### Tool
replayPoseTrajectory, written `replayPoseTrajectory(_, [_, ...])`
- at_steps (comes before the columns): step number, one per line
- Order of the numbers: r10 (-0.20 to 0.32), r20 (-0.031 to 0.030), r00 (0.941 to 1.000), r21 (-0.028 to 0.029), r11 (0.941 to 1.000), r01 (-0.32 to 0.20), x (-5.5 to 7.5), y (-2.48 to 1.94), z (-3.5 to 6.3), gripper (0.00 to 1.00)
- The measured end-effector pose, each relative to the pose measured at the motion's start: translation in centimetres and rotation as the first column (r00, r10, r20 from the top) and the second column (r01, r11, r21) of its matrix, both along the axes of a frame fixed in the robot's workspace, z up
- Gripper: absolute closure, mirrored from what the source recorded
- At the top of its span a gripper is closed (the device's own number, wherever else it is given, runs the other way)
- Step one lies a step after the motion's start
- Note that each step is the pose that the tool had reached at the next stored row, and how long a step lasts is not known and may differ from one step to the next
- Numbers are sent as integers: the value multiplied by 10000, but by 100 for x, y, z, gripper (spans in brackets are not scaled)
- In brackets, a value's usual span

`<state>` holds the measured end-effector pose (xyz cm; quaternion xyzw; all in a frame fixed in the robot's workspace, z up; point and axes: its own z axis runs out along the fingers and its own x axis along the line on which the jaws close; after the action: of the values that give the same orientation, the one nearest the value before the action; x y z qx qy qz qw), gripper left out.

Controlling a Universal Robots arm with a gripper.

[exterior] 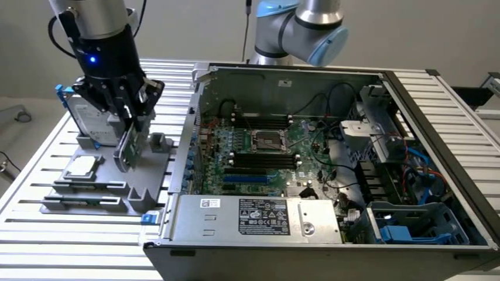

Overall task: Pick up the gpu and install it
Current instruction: 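Pick up the gpu and move the gpu toward the slot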

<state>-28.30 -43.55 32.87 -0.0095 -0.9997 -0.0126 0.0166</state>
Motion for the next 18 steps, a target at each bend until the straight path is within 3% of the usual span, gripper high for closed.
replayPoseTrajectory(9, [-59,1,10000,0,10000,59,31,-1,409,74])
replayPoseTrajectory(18, [-59,-20,10000,2,10000,59,403,-13,819,74])
